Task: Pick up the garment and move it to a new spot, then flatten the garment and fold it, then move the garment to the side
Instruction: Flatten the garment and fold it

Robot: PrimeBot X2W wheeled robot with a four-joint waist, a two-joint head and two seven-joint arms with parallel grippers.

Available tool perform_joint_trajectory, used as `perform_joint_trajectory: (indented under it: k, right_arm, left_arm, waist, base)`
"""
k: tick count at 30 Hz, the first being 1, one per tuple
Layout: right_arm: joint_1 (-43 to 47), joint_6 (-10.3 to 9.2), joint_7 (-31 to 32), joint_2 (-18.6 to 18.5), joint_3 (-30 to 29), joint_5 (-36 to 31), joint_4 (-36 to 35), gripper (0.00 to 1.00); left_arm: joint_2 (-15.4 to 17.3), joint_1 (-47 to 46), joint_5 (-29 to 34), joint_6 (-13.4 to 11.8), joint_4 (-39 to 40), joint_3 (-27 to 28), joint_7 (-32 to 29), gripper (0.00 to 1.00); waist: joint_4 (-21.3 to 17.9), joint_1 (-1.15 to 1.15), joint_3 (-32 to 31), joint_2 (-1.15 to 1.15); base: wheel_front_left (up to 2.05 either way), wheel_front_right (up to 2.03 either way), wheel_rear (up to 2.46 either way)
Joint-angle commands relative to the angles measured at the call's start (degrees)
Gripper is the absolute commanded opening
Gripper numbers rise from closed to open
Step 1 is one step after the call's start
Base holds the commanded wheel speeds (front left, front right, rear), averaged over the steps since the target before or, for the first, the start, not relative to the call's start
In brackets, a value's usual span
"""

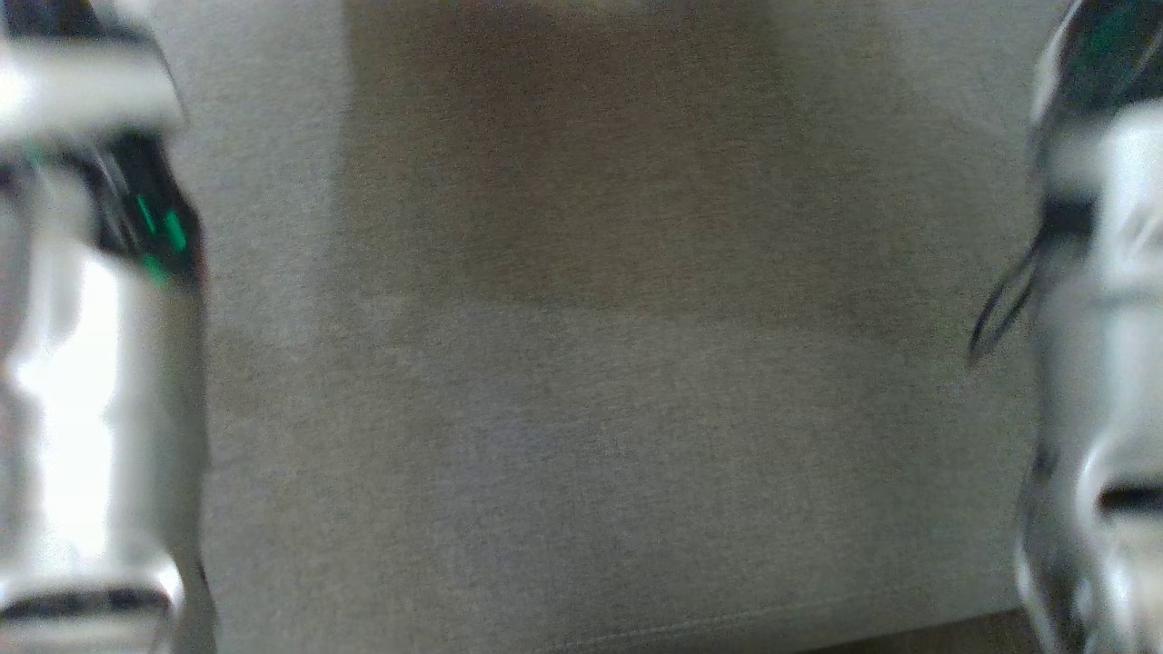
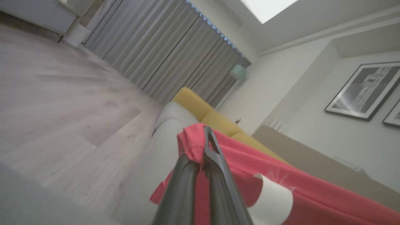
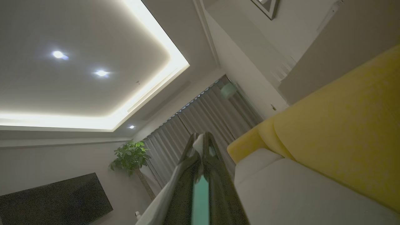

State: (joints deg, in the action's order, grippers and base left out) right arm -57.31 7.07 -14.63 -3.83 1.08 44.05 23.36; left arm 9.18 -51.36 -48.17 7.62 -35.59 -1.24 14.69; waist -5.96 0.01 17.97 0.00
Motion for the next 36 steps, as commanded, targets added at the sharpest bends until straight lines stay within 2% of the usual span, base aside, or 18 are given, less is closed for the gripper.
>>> perform_joint_trajectory:
  k: [1, 6, 9, 13, 19, 29, 36]
  right_arm:
    - [2.21, 0.42, -0.36, 0.59, 0.31, 1.49, -2.51, 0.00]
    - [22.51, 0.42, -0.36, -0.01, 9.50, 6.24, -4.57, 0.00]
    - [32.34, 0.42, -0.36, 0.06, 12.46, 9.25, -4.82, 0.00]
    - [40.64, 0.42, -0.36, 0.25, 14.00, 12.28, -5.29, 0.00]
    - [47.60, 0.42, -0.37, -1.03, 15.07, 13.94, -4.94, 0.00]
    - [55.18, 0.42, -0.37, -4.09, 14.78, 14.53, -1.31, 0.00]
    - [60.69, 0.42, -0.37, -5.74, 14.18, 15.90, -2.47, 0.00]
  left_arm:
    - [2.45, 1.92, 0.50, -0.26, 0.69, 3.18, 0.29, 0.00]
    - [-2.07, 16.19, 1.55, -0.16, -1.11, 7.63, 0.29, 0.00]
    - [-3.86, 22.73, 2.50, -0.15, -1.55, 6.54, 0.30, 0.00]
    - [-5.53, 28.48, 2.23, -0.14, -1.37, 7.35, 0.30, 0.00]
    - [-6.23, 34.34, 2.22, -0.14, -0.86, 9.38, 0.30, 0.00]
    - [-6.29, 44.64, -1.97, -0.14, -1.46, 5.14, 0.30, 0.00]
    - [-6.29, 50.36, -4.33, -0.14, -1.15, 1.03, 0.30, 0.00]
  waist:
    - [-1.00, -0.01, -0.32, 0.00]
    - [-2.50, -0.01, -0.87, 0.00]
    - [-3.19, -0.01, -1.49, 0.00]
    - [-3.49, -0.01, -3.53, 0.00]
    - [-3.34, -0.01, -8.27, 0.00]
    - [-2.56, -0.01, -15.91, 0.00]
    - [-0.57, -0.01, -18.21, 0.00]
  base:
    - [0.00, 0.00, 0.00]
    - [0.00, 0.00, 0.00]
    - [0.00, 0.00, 0.00]
    - [0.00, 0.00, 0.00]
    - [0.00, 0.00, 0.00]
    - [0.00, 0.00, 0.00]
    - [0.00, 0.00, 0.00]
